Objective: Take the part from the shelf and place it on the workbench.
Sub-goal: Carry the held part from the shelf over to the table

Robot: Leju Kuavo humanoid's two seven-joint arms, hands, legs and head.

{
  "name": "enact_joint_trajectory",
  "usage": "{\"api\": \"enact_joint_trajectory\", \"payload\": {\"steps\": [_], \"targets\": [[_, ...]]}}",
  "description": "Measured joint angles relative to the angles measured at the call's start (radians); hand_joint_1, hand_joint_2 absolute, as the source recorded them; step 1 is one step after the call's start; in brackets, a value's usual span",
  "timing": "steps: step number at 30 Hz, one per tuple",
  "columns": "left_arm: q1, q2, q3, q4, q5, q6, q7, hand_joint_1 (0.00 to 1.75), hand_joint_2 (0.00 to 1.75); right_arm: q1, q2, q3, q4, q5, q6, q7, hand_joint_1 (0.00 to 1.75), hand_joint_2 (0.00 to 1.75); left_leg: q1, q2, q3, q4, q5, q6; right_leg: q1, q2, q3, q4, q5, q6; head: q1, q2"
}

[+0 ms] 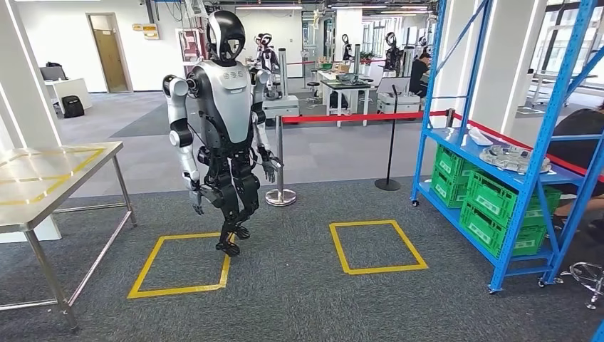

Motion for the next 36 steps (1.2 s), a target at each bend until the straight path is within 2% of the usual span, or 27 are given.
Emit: {"api": "enact_joint_trajectory", "payload": {"steps": [2, 4, 6, 7, 8, 9, 10, 12, 13, 15, 16, 17, 19, 20, 21, 22, 23, 24, 26, 27, 28, 30, 31, 33, 34, 35, 36], "targets": [[0.007, 0.008, -0.012, -0.013, -0.002, 0.011, -0.004, 1.75, 1.75, 0.000, 0.000, 0.000, 0.000, 0.001, 0.002, 0.004, 0.00, 0.00, -0.002, 0.045, -0.018, 0.028, -0.021, -0.010, -0.002, -0.027, 0.005, -0.010, 0.005, -0.016, -0.002, 0.000], [0.009, 0.013, -0.021, -0.021, -0.002, 0.014, -0.005, 1.75, 1.75, 0.003, -0.001, 0.000, 0.000, 0.002, 0.002, 0.004, 0.00, 0.00, -0.003, 0.107, -0.066, 0.134, -0.082, -0.018, -0.001, -0.057, 0.008, -0.015, 0.005, -0.026, -0.004, 0.000], [0.013, 0.017, -0.030, -0.024, -0.003, 0.026, -0.007, 1.75, 1.75, 0.006, -0.002, 0.000, 0.000, 0.006, 0.002, 0.004, 0.00, 0.00, 0.000, 0.124, -0.123, 0.254, -0.130, -0.025, 0.001, -0.089, 0.008, -0.015, 0.002, -0.029, -0.004, 0.000], [0.017, 0.019, -0.034, -0.027, -0.005, 0.040, -0.008, 1.75, 1.75, 0.006, -0.002, 0.001, 0.000, 0.011, 0.003, 0.004, 0.00, 0.00, 0.002, 0.126, -0.132, 0.274, -0.129, -0.027, 0.001, -0.104, 0.009, -0.015, 0.000, -0.029, -0.004, 0.000], [0.022, 0.022, -0.038, -0.032, -0.008, 0.059, -0.011, 1.75, 1.75, 0.006, -0.003, 0.003, 0.000, 0.019, 0.005, 0.004, 0.00, 0.00, 0.004, 0.130, -0.121, 0.257, -0.110, -0.029, 0.001, -0.117, 0.011, -0.015, -0.002, -0.027, -0.004, 0.000], [0.029, 0.024, -0.043, -0.040, -0.011, 0.083, -0.016, 1.75, 1.75, 0.006, -0.004, 0.007, 0.000, 0.029, 0.008, 0.004, 0.00, 0.00, 0.005, 0.140, -0.091, 0.201, -0.076, -0.029, 0.000, -0.130, 0.014, -0.014, -0.005, -0.024, -0.005, 0.000], [0.036, 0.027, -0.047, -0.051, -0.014, 0.109, -0.024, 1.75, 1.75, 0.006, -0.007, 0.012, 0.000, 0.039, 0.012, 0.004, 0.00, 0.00, 0.004, 0.166, -0.054, 0.128, -0.045, -0.028, 0.001, -0.141, 0.018, -0.013, -0.009, -0.020, -0.005, 0.000], [0.056, 0.034, -0.059, -0.077, -0.018, 0.163, -0.045, 1.75, 1.75, 0.006, -0.016, 0.023, 0.000, 0.062, 0.020, 0.004, 0.00, 0.00, -0.001, 0.209, 0.001, 0.024, -0.010, -0.015, 0.006, -0.160, 0.023, -0.009, -0.017, -0.010, -0.005, 0.000], [0.069, 0.038, -0.065, -0.090, -0.017, 0.190, -0.057, 1.75, 1.75, 0.006, -0.021, 0.029, 0.000, 0.073, 0.024, 0.004, 0.00, 0.00, -0.005, 0.218, 0.008, 0.008, -0.010, -0.006, 0.010, -0.168, 0.026, -0.008, -0.019, -0.004, -0.004, 0.000], [0.102, 0.047, -0.077, -0.113, -0.011, 0.237, -0.077, 1.75, 1.75, 0.006, -0.028, 0.041, -0.001, 0.094, 0.028, 0.004, 0.00, 0.00, -0.007, 0.195, 0.007, 0.006, -0.009, 0.011, 0.011, -0.185, 0.031, -0.011, -0.022, 0.006, -0.002, 0.000], [0.117, 0.050, -0.083, -0.122, -0.007, 0.258, -0.083, 1.75, 1.75, 0.005, -0.031, 0.047, -0.001, 0.102, 0.029, 0.004, 0.00, 0.00, -0.005, 0.184, 0.008, 0.003, -0.007, 0.017, 0.009, -0.178, 0.033, -0.009, -0.028, 0.013, -0.001, 0.000], [0.128, 0.051, -0.091, -0.129, -0.004, 0.280, -0.087, 1.75, 1.75, 0.004, -0.034, 0.053, -0.001, 0.110, 0.031, 0.004, 0.00, 0.00, -0.003, 0.172, 0.009, 0.000, -0.005, 0.023, 0.006, -0.157, 0.028, 0.008, -0.042, 0.018, 0.000, 0.000], [0.145, 0.050, -0.106, -0.142, -0.006, 0.321, -0.090, 1.75, 1.75, 0.003, -0.040, 0.066, -0.001, 0.123, 0.039, 0.001, 0.00, 0.00, 0.001, 0.147, 0.010, -0.004, -0.002, 0.033, 0.002, -0.098, -0.016, 0.104, -0.095, 0.026, 0.004, 0.000], [0.155, 0.050, -0.113, -0.148, -0.011, 0.336, -0.090, 1.75, 1.75, 0.006, -0.043, 0.073, -0.001, 0.127, 0.045, 0.000, 0.00, 0.00, 0.001, 0.133, 0.009, -0.004, -0.002, 0.036, 0.002, -0.080, -0.052, 0.175, -0.124, 0.027, 0.005, 0.000], [0.165, 0.051, -0.120, -0.155, -0.015, 0.346, -0.091, 1.75, 1.75, 0.009, -0.047, 0.078, -0.001, 0.128, 0.050, 0.000, 0.00, 0.00, 0.000, 0.117, 0.009, -0.003, -0.002, 0.038, 0.002, -0.073, -0.086, 0.237, -0.142, 0.026, 0.006, 0.000], [0.173, 0.055, -0.127, -0.160, -0.014, 0.350, -0.091, 1.75, 1.75, 0.012, -0.051, 0.081, -0.001, 0.124, 0.051, 0.000, 0.00, 0.00, -0.001, 0.101, 0.009, -0.002, -0.002, 0.038, 0.003, -0.070, -0.107, 0.271, -0.143, 0.025, 0.006, 0.000], [0.179, 0.062, -0.134, -0.163, -0.007, 0.348, -0.091, 1.75, 1.75, 0.015, -0.055, 0.083, -0.001, 0.115, 0.049, 0.001, 0.00, 0.00, -0.002, 0.083, 0.009, -0.001, -0.002, 0.038, 0.003, -0.067, -0.112, 0.266, -0.123, 0.021, 0.006, 0.000], [0.180, 0.072, -0.142, -0.163, 0.005, 0.340, -0.091, 1.75, 1.75, 0.017, -0.057, 0.083, -0.001, 0.102, 0.043, 0.001, 0.00, 0.00, -0.002, 0.067, 0.010, 0.001, -0.002, 0.038, 0.004, -0.060, -0.097, 0.221, -0.086, 0.016, 0.006, 0.000], [0.171, 0.096, -0.161, -0.154, 0.038, 0.301, -0.088, 1.75, 1.75, 0.018, -0.058, 0.077, -0.001, 0.062, 0.024, 0.001, 0.00, 0.00, -0.003, 0.037, 0.010, 0.003, -0.002, 0.035, 0.005, -0.019, -0.043, 0.080, -0.013, 0.004, 0.006, 0.000], [0.160, 0.108, -0.170, -0.141, 0.055, 0.272, -0.085, 1.75, 1.75, 0.019, -0.056, 0.070, -0.001, 0.037, 0.010, 0.000, 0.00, 0.00, -0.004, 0.022, 0.008, 0.003, -0.001, 0.032, 0.005, -0.001, -0.023, 0.029, 0.006, 0.002, 0.006, 0.000], [0.143, 0.118, -0.179, -0.121, 0.071, 0.234, -0.080, 1.75, 1.75, 0.019, -0.052, 0.059, -0.001, 0.011, -0.005, 0.000, 0.00, 0.00, -0.003, 0.010, 0.005, 0.003, 0.001, 0.026, 0.005, 0.010, -0.012, 0.001, 0.012, 0.000, 0.006, 0.000], [0.100, 0.131, -0.191, -0.067, 0.086, 0.160, -0.066, 1.75, 1.75, 0.017, -0.037, 0.031, -0.001, -0.026, -0.032, 0.000, 0.00, 0.00, -0.001, -0.015, -0.003, -0.003, 0.008, 0.010, 0.006, -0.006, -0.007, -0.008, 0.012, -0.002, 0.006, 0.000], [0.078, 0.133, -0.193, -0.040, 0.083, 0.129, -0.060, 1.75, 1.75, 0.015, -0.029, 0.020, -0.001, -0.033, -0.041, 0.001, 0.00, 0.00, -0.001, -0.009, -0.006, -0.003, 0.008, 0.004, 0.004, -0.018, -0.004, -0.013, 0.016, -0.006, 0.006, 0.000], [0.035, 0.135, -0.194, 0.001, 0.064, 0.096, -0.050, 1.75, 1.75, 0.013, -0.014, 0.004, -0.001, -0.034, -0.050, 0.000, 0.00, 0.00, -0.005, 0.048, -0.028, 0.038, -0.019, -0.007, 0.000, -0.043, 0.003, -0.025, 0.023, -0.018, 0.003, 0.000], [0.016, 0.135, -0.194, 0.015, 0.056, 0.089, -0.047, 1.75, 1.75, 0.015, -0.009, -0.001, -0.001, -0.032, -0.052, 0.000, 0.00, 0.00, -0.004, 0.086, -0.049, 0.087, -0.048, -0.010, 0.000, -0.056, 0.004, -0.027, 0.024, -0.022, 0.002, 0.000], [0.001, 0.135, -0.194, 0.025, 0.050, 0.085, -0.043, 1.75, 1.75, 0.018, -0.005, -0.005, -0.001, -0.028, -0.052, 0.000, 0.00, 0.00, -0.003, 0.111, -0.079, 0.150, -0.081, -0.015, 0.001, -0.069, 0.004, -0.027, 0.024, -0.025, 0.000, 0.000], [-0.010, 0.136, -0.191, 0.032, 0.047, 0.080, -0.038, 1.75, 1.75, 0.020, -0.003, -0.008, -0.001, -0.022, -0.052, 0.000, 0.00, 0.00, -0.001, 0.121, -0.107, 0.212, -0.106, -0.019, 0.001, -0.083, 0.004, -0.027, 0.023, -0.026, 0.000, 0.000]]}}
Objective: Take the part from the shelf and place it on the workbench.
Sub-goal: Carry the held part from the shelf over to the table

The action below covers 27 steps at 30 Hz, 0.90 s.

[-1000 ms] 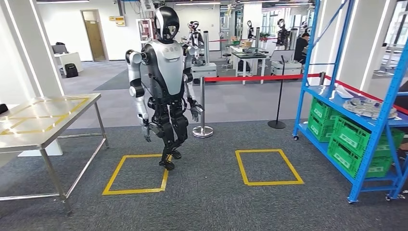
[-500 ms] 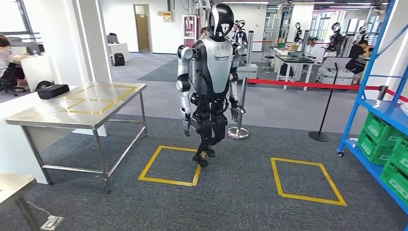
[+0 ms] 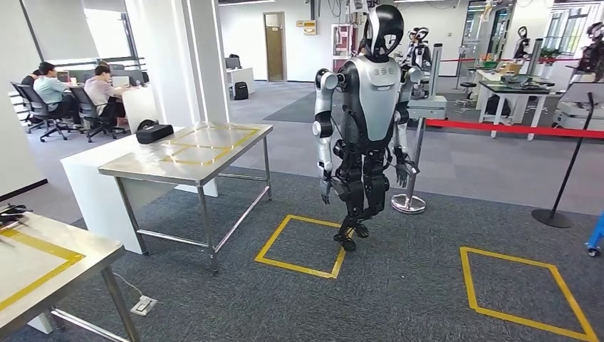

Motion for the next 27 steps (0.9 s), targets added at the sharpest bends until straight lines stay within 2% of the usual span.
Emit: {"api": "enact_joint_trajectory", "payload": {"steps": [1, 2, 3, 4, 5, 6, 7, 8, 10, 11, 12, 14, 15, 16, 17, 18, 19, 21, 22, 23, 25, 26, 27], "targets": [[-0.006, 0.002, 0.005, 0.004, 0.001, -0.003, 0.003, 1.75, 1.75, 0.002, 0.003, -0.001, 0.000, 0.006, 0.001, 0.000, 0.00, 0.00, 0.002, 0.004, -0.018, 0.040, -0.010, -0.004, 0.000, -0.013, 0.000, 0.000, -0.001, 0.000, 0.000, 0.000], [-0.009, 0.006, 0.014, 0.005, 0.004, -0.006, 0.005, 1.75, 1.75, 0.002, 0.005, -0.002, 0.000, 0.014, 0.002, 0.001, 0.00, 0.00, 0.004, 0.007, -0.018, 0.044, 0.000, -0.006, 0.000, -0.026, 0.001, 0.001, -0.003, 0.001, -0.001, 0.000], [-0.010, 0.012, 0.027, 0.004, 0.008, -0.010, 0.006, 1.75, 1.75, 0.001, 0.007, -0.002, 0.000, 0.021, 0.003, 0.001, 0.00, 0.00, 0.005, 0.013, 0.002, 0.009, 0.026, -0.008, -0.001, -0.039, 0.003, 0.002, -0.005, 0.002, -0.001, 0.000], [-0.010, 0.018, 0.042, 0.000, 0.013, -0.012, 0.006, 1.75, 1.75, -0.001, 0.009, -0.002, 0.000, 0.028, 0.005, 0.001, 0.00, 0.00, 0.005, 0.027, 0.037, -0.056, 0.061, -0.008, -0.001, -0.051, 0.006, 0.003, -0.008, 0.005, -0.001, 0.000], [-0.009, 0.024, 0.060, -0.006, 0.017, -0.015, 0.005, 1.75, 1.75, -0.002, 0.011, -0.002, 0.000, 0.033, 0.005, 0.001, 0.00, 0.00, 0.001, 0.054, 0.073, -0.125, 0.086, -0.005, 0.001, -0.061, 0.009, 0.004, -0.012, 0.008, -0.001, 0.000], [-0.006, 0.028, 0.079, -0.013, 0.018, -0.017, 0.003, 1.75, 1.75, -0.002, 0.012, -0.002, 0.000, 0.037, 0.005, 0.001, 0.00, 0.00, -0.001, 0.075, 0.101, -0.179, 0.103, 0.002, 0.004, -0.071, 0.012, 0.006, -0.015, 0.013, -0.001, 0.000], [0.000, 0.030, 0.099, -0.022, 0.017, -0.018, 0.001, 1.75, 1.75, -0.003, 0.013, -0.002, 0.000, 0.040, 0.006, 0.001, 0.00, 0.00, -0.005, 0.089, 0.116, -0.209, 0.109, 0.010, 0.007, -0.080, 0.014, 0.007, -0.018, 0.018, -0.001, 0.000], [0.009, 0.031, 0.117, -0.032, 0.013, -0.018, -0.002, 1.75, 1.75, -0.003, 0.013, -0.002, 0.000, 0.042, 0.006, 0.001, 0.00, 0.00, -0.009, 0.092, 0.118, -0.216, 0.106, 0.018, 0.011, -0.089, 0.016, 0.008, -0.021, 0.023, -0.001, 0.000], [0.034, 0.034, 0.152, -0.057, -0.003, -0.010, -0.005, 1.75, 1.75, -0.006, 0.014, -0.002, -0.001, 0.046, 0.009, 0.001, 0.00, 0.00, -0.007, 0.064, 0.116, -0.218, 0.110, 0.033, 0.010, -0.105, 0.019, 0.009, -0.027, 0.033, 0.001, 0.000], [0.045, 0.034, 0.169, -0.073, -0.010, -0.004, -0.005, 1.75, 1.75, -0.007, 0.015, -0.002, -0.001, 0.049, 0.010, 0.001, 0.00, 0.00, -0.004, 0.053, 0.116, -0.220, 0.112, 0.039, 0.007, -0.092, 0.017, 0.018, -0.036, 0.039, 0.001, 0.000], [0.054, 0.035, 0.186, -0.090, -0.017, 0.003, -0.005, 1.75, 1.75, -0.009, 0.015, -0.002, -0.001, 0.051, 0.013, 0.000, 0.00, 0.00, -0.001, 0.040, 0.116, -0.222, 0.114, 0.046, 0.004, -0.066, 0.005, 0.046, -0.055, 0.045, 0.002, 0.000], [0.067, 0.034, 0.217, -0.123, -0.029, 0.018, -0.003, 1.75, 1.75, -0.010, 0.015, -0.001, -0.001, 0.053, 0.017, -0.002, 0.00, 0.00, 0.002, 0.015, 0.115, -0.223, 0.117, 0.053, 0.000, -0.005, -0.048, 0.164, -0.117, 0.052, 0.005, 0.000], [0.074, 0.034, 0.233, -0.139, -0.035, 0.028, -0.001, 1.75, 1.75, -0.008, 0.015, -0.001, -0.001, 0.053, 0.019, -0.003, 0.00, 0.00, 0.001, 0.000, 0.114, -0.223, 0.117, 0.055, 0.000, 0.008, -0.084, 0.237, -0.146, 0.053, 0.006, 0.000], [0.084, 0.034, 0.249, -0.156, -0.039, 0.038, 0.001, 1.75, 1.75, -0.006, 0.015, -0.001, -0.001, 0.054, 0.020, -0.004, 0.00, 0.00, 0.001, -0.015, 0.114, -0.222, 0.117, 0.056, 0.000, 0.012, -0.111, 0.289, -0.160, 0.053, 0.007, 0.000], [0.093, 0.034, 0.266, -0.172, -0.043, 0.048, 0.003, 1.75, 1.75, -0.004, 0.015, -0.001, -0.001, 0.054, 0.022, -0.003, 0.00, 0.00, 0.001, -0.030, 0.114, -0.220, 0.116, 0.056, 0.000, 0.014, -0.123, 0.307, -0.154, 0.052, 0.007, 0.000], [0.101, 0.033, 0.284, -0.187, -0.046, 0.056, 0.007, 1.75, 1.75, -0.003, 0.015, -0.001, -0.001, 0.053, 0.023, -0.003, 0.00, 0.00, 0.001, -0.046, 0.114, -0.219, 0.116, 0.056, 0.000, 0.017, -0.115, 0.283, -0.128, 0.049, 0.008, 0.000], [0.107, 0.033, 0.300, -0.203, -0.047, 0.063, 0.012, 1.75, 1.75, -0.002, 0.015, -0.001, -0.001, 0.053, 0.024, -0.003, 0.00, 0.00, 0.001, -0.062, 0.115, -0.217, 0.116, 0.055, -0.001, 0.027, -0.089, 0.221, -0.088, 0.046, 0.008, 0.000], [0.112, 0.033, 0.331, -0.231, -0.047, 0.074, 0.022, 1.75, 1.75, -0.002, 0.014, -0.001, -0.001, 0.050, 0.027, -0.004, 0.00, 0.00, 0.000, -0.092, 0.113, -0.212, 0.115, 0.048, -0.003, 0.072, -0.029, 0.084, -0.030, 0.038, 0.008, 0.000], [0.113, 0.032, 0.345, -0.244, -0.048, 0.077, 0.026, 1.75, 1.75, -0.002, 0.014, -0.001, -0.001, 0.048, 0.028, -0.006, 0.00, 0.00, 0.000, -0.105, 0.110, -0.210, 0.115, 0.043, -0.003, 0.087, -0.011, 0.043, -0.019, 0.037, 0.007, 0.000], [0.114, 0.032, 0.356, -0.254, -0.048, 0.079, 0.030, 1.75, 1.75, -0.002, 0.013, -0.001, -0.001, 0.047, 0.029, -0.007, 0.00, 0.00, 0.001, -0.118, 0.107, -0.210, 0.117, 0.035, -0.002, 0.094, -0.005, 0.027, -0.020, 0.036, 0.007, 0.000], [0.120, 0.031, 0.374, -0.270, -0.048, 0.082, 0.033, 1.75, 1.75, -0.004, 0.014, -0.001, -0.001, 0.045, 0.032, -0.005, 0.00, 0.00, 0.003, -0.136, 0.100, -0.214, 0.121, 0.020, -0.001, 0.071, -0.001, 0.022, -0.018, 0.030, 0.006, 0.000], [0.124, 0.031, 0.383, -0.277, -0.048, 0.085, 0.033, 1.75, 1.75, -0.006, 0.015, -0.001, -0.001, 0.043, 0.032, -0.002, 0.00, 0.00, 0.002, -0.121, 0.096, -0.210, 0.119, 0.014, -0.003, 0.059, 0.003, 0.018, -0.015, 0.024, 0.005, 0.000], [0.127, 0.031, 0.394, -0.285, -0.048, 0.089, 0.034, 1.75, 1.75, -0.008, 0.016, -0.001, -0.001, 0.042, 0.033, -0.001, 0.00, 0.00, 0.001, -0.093, 0.086, -0.192, 0.106, 0.008, -0.005, 0.046, 0.006, 0.014, -0.012, 0.017, 0.003, 0.000]]}}
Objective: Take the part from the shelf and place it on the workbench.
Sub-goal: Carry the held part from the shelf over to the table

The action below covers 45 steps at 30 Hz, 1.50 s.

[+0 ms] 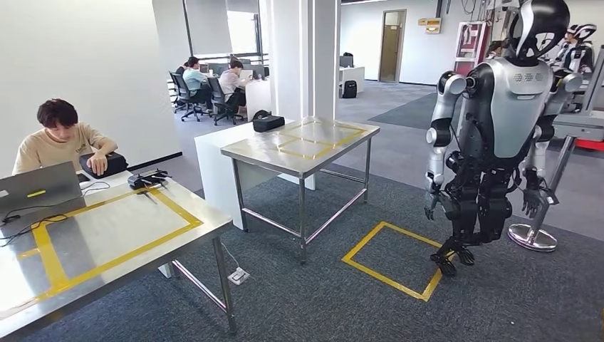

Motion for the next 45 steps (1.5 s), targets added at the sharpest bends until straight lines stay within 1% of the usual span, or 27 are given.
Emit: {"api": "enact_joint_trajectory", "payload": {"steps": [2, 4, 5, 6, 8, 10, 11, 13, 14, 16, 18, 20, 21, 22, 23, 25, 27, 28, 29, 30, 33, 35, 36, 38, 40, 41, 45], "targets": [[0.001, -0.001, 0.022, -0.015, -0.001, 0.009, 0.002, 1.75, 1.75, 0.001, 0.000, -0.001, 0.000, -0.003, 0.001, 0.001, 0.00, 0.00, -0.001, 0.070, -0.040, 0.088, -0.056, -0.009, 0.000, -0.026, 0.004, -0.005, 0.002, -0.010, -0.005, 0.000], [0.001, -0.002, 0.040, -0.028, 0.000, 0.018, 0.007, 1.75, 1.75, 0.005, -0.001, -0.002, 0.000, -0.005, 0.001, 0.001, 0.00, 0.00, 0.002, 0.094, -0.088, 0.199, -0.110, -0.016, 0.003, -0.056, 0.004, -0.004, 0.000, -0.014, -0.006, 0.000], [0.003, -0.003, 0.050, -0.035, 0.001, 0.024, 0.009, 1.75, 1.75, 0.006, -0.001, -0.003, 0.000, -0.005, 0.001, 0.002, 0.00, 0.00, 0.004, 0.097, -0.096, 0.224, -0.116, -0.019, 0.003, -0.071, 0.003, -0.003, -0.001, -0.014, -0.007, 0.000], [0.004, -0.004, 0.060, -0.043, 0.001, 0.030, 0.012, 1.75, 1.75, 0.007, -0.001, -0.003, 0.000, -0.006, 0.001, 0.002, 0.00, 0.00, 0.004, 0.101, -0.087, 0.214, -0.104, -0.020, 0.003, -0.086, 0.003, -0.002, -0.003, -0.014, -0.007, 0.000], [0.004, -0.008, 0.082, -0.064, 0.001, 0.043, 0.014, 1.75, 1.75, 0.006, -0.001, -0.004, 0.000, -0.012, -0.002, 0.002, 0.00, 0.00, 0.004, 0.128, -0.020, 0.105, -0.052, -0.018, 0.004, -0.113, 0.005, 0.003, -0.007, -0.009, -0.008, 0.000], [0.002, -0.012, 0.102, -0.082, -0.003, 0.054, 0.014, 1.75, 1.75, 0.006, -0.001, -0.009, 0.000, -0.020, -0.006, 0.002, 0.00, 0.00, 0.001, 0.166, 0.038, 0.006, -0.018, -0.006, 0.008, -0.134, 0.009, 0.007, -0.014, 0.001, -0.008, 0.000], [0.002, -0.014, 0.111, -0.087, -0.008, 0.061, 0.012, 1.75, 1.75, 0.006, -0.001, -0.012, 0.000, -0.024, -0.009, 0.002, 0.00, 0.00, -0.002, 0.173, 0.047, -0.014, -0.014, 0.002, 0.010, -0.144, 0.011, 0.007, -0.016, 0.007, -0.008, 0.000], [0.001, -0.018, 0.126, -0.093, -0.027, 0.078, 0.008, 1.75, 1.75, 0.005, -0.001, -0.018, 0.000, -0.030, -0.013, 0.002, 0.00, 0.00, -0.003, 0.153, 0.042, -0.017, -0.010, 0.017, 0.012, -0.166, 0.019, 0.004, -0.018, 0.018, -0.007, 0.000], [0.001, -0.019, 0.133, -0.094, -0.036, 0.090, 0.005, 1.75, 1.75, 0.003, -0.001, -0.020, 0.000, -0.032, -0.015, 0.002, 0.00, 0.00, -0.001, 0.141, 0.042, -0.021, -0.007, 0.022, 0.010, -0.161, 0.021, 0.007, -0.022, 0.024, -0.007, 0.000], [-0.009, -0.022, 0.145, -0.095, -0.047, 0.122, 0.001, 1.75, 1.75, 0.001, -0.001, -0.023, -0.001, -0.033, -0.016, -0.001, 0.00, 0.00, 0.006, 0.119, 0.044, -0.028, 0.002, 0.035, 0.006, -0.109, 0.005, 0.054, -0.056, 0.036, -0.006, 0.000], [-0.026, -0.028, 0.151, -0.092, -0.050, 0.162, 0.000, 1.75, 1.75, 0.003, -0.001, -0.024, -0.001, -0.028, -0.014, -0.005, 0.00, 0.00, 0.008, 0.095, 0.040, -0.029, 0.008, 0.043, 0.003, -0.047, -0.051, 0.175, -0.118, 0.042, -0.005, 0.000], [-0.037, -0.032, 0.157, -0.087, -0.051, 0.194, 0.000, 1.75, 1.75, 0.007, -0.001, -0.023, -0.001, -0.021, -0.011, -0.004, 0.00, 0.00, 0.008, 0.067, 0.036, -0.027, 0.010, 0.045, 0.003, -0.032, -0.101, 0.273, -0.148, 0.044, -0.004, 0.000], [-0.039, -0.033, 0.160, -0.084, -0.051, 0.204, 0.000, 1.75, 1.75, 0.009, -0.001, -0.023, -0.001, -0.019, -0.010, -0.002, 0.00, 0.00, 0.008, 0.052, 0.035, -0.025, 0.011, 0.044, 0.002, -0.031, -0.104, 0.273, -0.134, 0.043, -0.004, 0.000], [-0.040, -0.033, 0.162, -0.083, -0.051, 0.212, -0.001, 1.75, 1.75, 0.009, -0.001, -0.023, -0.001, -0.018, -0.009, 0.000, 0.00, 0.00, 0.009, 0.037, 0.034, -0.023, 0.011, 0.042, 0.001, -0.026, -0.088, 0.234, -0.104, 0.042, -0.004, 0.000], [-0.041, -0.034, 0.164, -0.082, -0.050, 0.218, -0.002, 1.75, 1.75, 0.009, -0.001, -0.023, -0.001, -0.018, -0.009, 0.002, 0.00, 0.00, 0.010, 0.023, 0.033, -0.020, 0.011, 0.039, -0.001, -0.013, -0.058, 0.167, -0.066, 0.040, -0.004, 0.000], [-0.043, -0.033, 0.167, -0.081, -0.044, 0.235, -0.007, 1.75, 1.75, 0.007, 0.000, -0.023, -0.001, -0.017, -0.008, 0.002, 0.00, 0.00, 0.008, -0.002, 0.028, -0.014, 0.011, 0.028, -0.004, 0.028, -0.007, 0.049, -0.022, 0.036, -0.004, 0.000], [-0.044, -0.031, 0.171, -0.081, -0.040, 0.250, -0.014, 1.75, 1.75, 0.007, 0.000, -0.023, -0.001, -0.016, -0.011, 0.001, 0.00, 0.00, 0.008, -0.023, 0.019, -0.014, 0.014, 0.012, -0.002, 0.041, 0.006, 0.015, -0.019, 0.032, -0.005, 0.000], [-0.044, -0.028, 0.173, -0.080, -0.040, 0.257, -0.018, 1.75, 1.75, 0.007, 0.001, -0.023, -0.001, -0.016, -0.013, 0.001, 0.00, 0.00, 0.010, -0.033, 0.015, -0.018, 0.018, 0.005, -0.001, 0.029, 0.005, 0.013, -0.016, 0.027, -0.005, 0.000], [-0.043, -0.024, 0.176, -0.080, -0.040, 0.267, -0.023, 1.75, 1.75, 0.006, 0.002, -0.024, -0.001, -0.017, -0.018, 0.002, 0.00, 0.00, 0.012, -0.029, 0.012, -0.018, 0.019, -0.002, -0.001, 0.017, 0.006, 0.010, -0.013, 0.019, -0.006, 0.000], [-0.044, -0.018, 0.179, -0.078, -0.042, 0.279, -0.028, 1.75, 1.75, 0.005, 0.002, -0.024, -0.001, -0.018, -0.024, 0.002, 0.00, 0.00, 0.012, -0.009, 0.006, -0.009, 0.013, -0.007, -0.002, 0.006, 0.007, 0.005, -0.010, 0.011, -0.007, 0.000], [-0.051, 0.000, 0.183, -0.073, -0.050, 0.314, -0.041, 1.75, 1.75, 0.008, 0.004, -0.027, -0.001, -0.021, -0.040, 0.001, 0.00, 0.00, 0.008, 0.082, -0.053, 0.128, -0.074, -0.016, -0.002, -0.027, 0.007, -0.002, -0.004, -0.005, -0.012, 0.000], [-0.051, 0.007, 0.183, -0.067, -0.052, 0.322, -0.042, 1.75, 1.75, 0.012, 0.004, -0.029, -0.001, -0.022, -0.043, 0.002, 0.00, 0.00, 0.010, 0.097, -0.100, 0.243, -0.124, -0.022, 0.000, -0.048, 0.005, 0.000, -0.005, -0.007, -0.012, 0.000], [-0.051, 0.009, 0.183, -0.065, -0.052, 0.323, -0.042, 1.75, 1.75, 0.013, 0.004, -0.029, -0.001, -0.022, -0.043, 0.002, 0.00, 0.00, 0.010, 0.099, -0.101, 0.256, -0.122, -0.023, 0.000, -0.057, 0.004, 0.000, -0.005, -0.006, -0.012, 0.000], [-0.051, 0.014, 0.183, -0.062, -0.052, 0.324, -0.043, 1.75, 1.75, 0.012, 0.004, -0.029, -0.001, -0.022, -0.044, 0.002, 0.00, 0.00, 0.010, 0.106, -0.044, 0.165, -0.071, -0.020, 0.001, -0.072, 0.006, 0.002, -0.007, -0.004, -0.012, 0.000], [-0.052, 0.018, 0.183, -0.062, -0.052, 0.324, -0.043, 1.75, 1.75, 0.010, 0.005, -0.029, -0.001, -0.023, -0.044, 0.002, 0.00, 0.00, 0.005, 0.123, 0.030, 0.032, -0.026, -0.009, 0.004, -0.083, 0.009, 0.005, -0.011, 0.002, -0.012, 0.000], [-0.052, 0.020, 0.183, -0.062, -0.053, 0.325, -0.044, 1.75, 1.75, 0.010, 0.005, -0.029, -0.001, -0.023, -0.044, 0.002, 0.00, 0.00, 0.003, 0.127, 0.049, -0.004, -0.017, -0.002, 0.006, -0.086, 0.010, 0.006, -0.013, 0.007, -0.012, 0.000], [-0.051, 0.023, 0.183, -0.062, -0.053, 0.325, -0.045, 1.75, 1.75, 0.009, 0.006, -0.029, -0.001, -0.023, -0.044, 0.002, 0.00, 0.00, 0.003, 0.114, 0.052, -0.021, -0.009, 0.023, 0.007, -0.085, 0.008, 0.010, -0.018, 0.030, -0.011, 0.000]]}}
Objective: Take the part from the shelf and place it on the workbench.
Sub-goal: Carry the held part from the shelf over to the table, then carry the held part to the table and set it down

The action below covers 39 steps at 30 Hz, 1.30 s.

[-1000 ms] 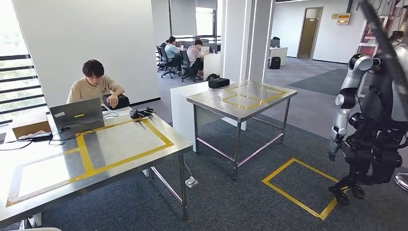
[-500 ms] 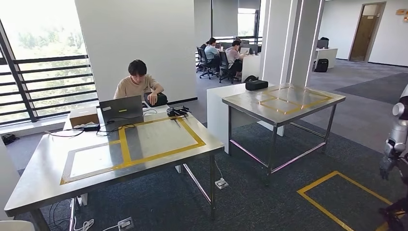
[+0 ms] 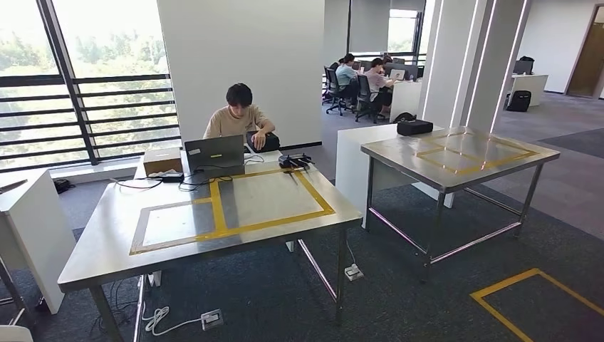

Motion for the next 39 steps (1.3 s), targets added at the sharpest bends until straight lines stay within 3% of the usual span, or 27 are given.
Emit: {"api": "enact_joint_trajectory", "payload": {"steps": [2, 4, 5, 6, 7, 10, 12, 14, 20, 22, 24, 25, 27, 29, 32, 34, 37, 38, 39], "targets": [[-0.001, 0.001, 0.000, 0.000, -0.001, 0.003, -0.001, 1.75, 1.75, -0.001, 0.000, 0.000, 0.000, -0.001, -0.002, 0.000, 0.00, 0.00, 0.006, -0.004, 0.001, -0.006, 0.005, 0.012, -0.002, 0.028, -0.030, 0.067, -0.043, 0.009, 0.002, 0.000], [-0.002, 0.001, 0.000, 0.000, -0.005, 0.018, -0.003, 1.75, 1.75, 0.001, 0.000, -0.002, 0.000, -0.007, -0.007, 0.000, 0.00, 0.00, 0.005, -0.008, -0.002, -0.005, 0.005, 0.017, -0.002, 0.049, -0.095, 0.200, -0.106, 0.012, 0.004, 0.000], [-0.001, 0.002, 0.000, 0.002, -0.006, 0.029, -0.005, 1.75, 1.75, 0.002, 0.000, -0.004, 0.000, -0.012, -0.011, 0.000, 0.00, 0.00, 0.005, -0.011, -0.003, -0.005, 0.005, 0.017, -0.002, 0.051, -0.124, 0.256, -0.123, 0.013, 0.005, 0.000], [-0.001, 0.003, 0.000, 0.003, -0.007, 0.039, -0.007, 1.75, 1.75, 0.003, 0.000, -0.007, 0.000, -0.015, -0.014, 0.000, 0.00, 0.00, 0.005, -0.015, -0.003, -0.004, 0.005, 0.017, -0.003, 0.052, -0.139, 0.279, -0.119, 0.013, 0.005, 0.000], [0.000, 0.005, 0.000, 0.004, -0.008, 0.049, -0.010, 1.75, 1.75, 0.004, 0.000, -0.011, 0.000, -0.018, -0.016, 0.000, 0.00, 0.00, 0.005, -0.019, -0.003, -0.002, 0.004, 0.016, -0.003, 0.052, -0.133, 0.262, -0.096, 0.012, 0.005, 0.000], [0.000, 0.010, 0.000, 0.005, -0.019, 0.072, -0.019, 1.75, 1.75, 0.003, -0.002, -0.020, 0.000, -0.026, -0.021, 0.000, 0.00, 0.00, 0.006, -0.028, -0.004, 0.007, -0.001, 0.007, -0.005, 0.057, -0.045, 0.066, -0.002, 0.008, 0.006, 0.000], [0.001, 0.013, 0.000, 0.005, -0.033, 0.087, -0.027, 1.75, 1.75, 0.002, -0.002, -0.023, 0.000, -0.031, -0.021, 0.000, 0.00, 0.00, 0.003, -0.031, -0.007, 0.010, -0.003, -0.005, -0.003, 0.060, -0.019, 0.006, 0.011, 0.002, 0.006, 0.000], [0.001, 0.014, 0.000, 0.004, -0.041, 0.094, -0.032, 1.75, 1.75, 0.002, -0.002, -0.025, 0.000, -0.033, -0.021, 0.000, 0.00, 0.00, 0.002, -0.033, -0.008, 0.008, -0.003, -0.012, -0.001, 0.058, -0.021, 0.006, 0.011, -0.003, 0.005, 0.000], [0.001, 0.015, -0.001, 0.004, -0.043, 0.096, -0.033, 1.75, 1.75, 0.002, -0.002, -0.026, 0.000, -0.034, -0.021, 0.000, 0.00, 0.00, 0.003, -0.033, -0.008, 0.006, -0.002, -0.015, 0.001, 0.058, -0.022, 0.007, 0.011, -0.007, 0.005, 0.000], [0.000, 0.020, -0.002, 0.005, -0.049, 0.107, -0.035, 1.75, 1.75, 0.001, -0.001, -0.030, 0.000, -0.036, -0.023, 0.000, 0.00, 0.00, 0.005, -0.029, -0.010, 0.014, -0.009, -0.025, -0.002, 0.056, -0.017, 0.000, 0.014, -0.019, 0.003, 0.000], [-0.002, 0.032, -0.005, 0.009, -0.057, 0.127, -0.038, 1.75, 1.75, 0.001, 0.001, -0.037, 0.000, -0.037, -0.028, 0.000, 0.00, 0.00, 0.006, -0.020, -0.049, 0.094, -0.041, -0.033, -0.004, 0.051, -0.008, -0.006, 0.014, -0.034, 0.000, 0.000], [-0.004, 0.040, -0.008, 0.013, -0.059, 0.136, -0.039, 1.75, 1.75, 0.001, 0.002, -0.040, 0.000, -0.037, -0.030, 0.000, 0.00, 0.00, 0.005, -0.016, -0.064, 0.120, -0.042, -0.031, -0.002, 0.050, -0.002, -0.005, 0.009, -0.037, -0.001, 0.000], [-0.006, 0.055, -0.012, 0.020, -0.060, 0.151, -0.039, 1.75, 1.75, 0.001, 0.004, -0.043, 0.000, -0.037, -0.034, 0.000, 0.00, 0.00, -0.001, -0.008, -0.054, 0.091, -0.013, -0.018, 0.004, 0.047, 0.012, -0.004, -0.004, -0.036, -0.002, 0.000], [-0.009, 0.060, -0.013, 0.019, -0.061, 0.153, -0.040, 1.75, 1.75, 0.001, 0.006, -0.043, 0.000, -0.037, -0.035, 0.000, 0.00, 0.00, -0.009, -0.002, -0.013, 0.012, 0.001, -0.006, 0.006, 0.045, 0.019, -0.008, -0.012, -0.026, -0.002, 0.000], [-0.011, 0.062, -0.014, 0.019, -0.063, 0.153, -0.042, 1.75, 1.75, 0.001, 0.007, -0.043, 0.000, -0.037, -0.036, 0.000, 0.00, 0.00, -0.008, -0.009, 0.004, -0.006, -0.007, 0.011, 0.005, 0.043, 0.025, 0.005, -0.007, -0.007, -0.001, 0.000], [-0.014, 0.061, -0.014, 0.019, -0.067, 0.152, -0.042, 1.75, 1.75, -0.002, 0.007, -0.043, 0.000, -0.037, -0.033, 0.000, 0.00, 0.00, -0.004, -0.013, 0.023, -0.013, -0.011, 0.022, 0.003, 0.048, 0.003, 0.057, -0.021, 0.002, 0.001, 0.000], [-0.017, 0.058, -0.014, 0.020, -0.073, 0.147, -0.042, 1.75, 1.75, -0.002, 0.007, -0.043, 0.000, -0.037, -0.028, -0.002, 0.00, 0.00, -0.004, -0.015, 0.036, -0.014, -0.024, 0.030, 0.001, 0.053, -0.113, 0.229, -0.083, 0.014, 0.003, 0.000], [-0.017, 0.056, -0.014, 0.021, -0.075, 0.146, -0.042, 1.75, 1.75, 0.000, 0.007, -0.043, 0.000, -0.036, -0.027, -0.001, 0.00, 0.00, -0.004, -0.017, 0.042, -0.014, -0.030, 0.030, 0.000, 0.053, -0.148, 0.265, -0.091, 0.016, 0.004, 0.000], [-0.017, 0.054, -0.014, 0.022, -0.077, 0.145, -0.042, 1.75, 1.75, 0.002, 0.007, -0.043, 0.000, -0.036, -0.027, 0.000, 0.00, 0.00, -0.004, -0.019, 0.049, -0.014, -0.037, 0.029, -0.001, 0.053, -0.165, 0.267, -0.082, 0.017, 0.004, 0.000]]}}
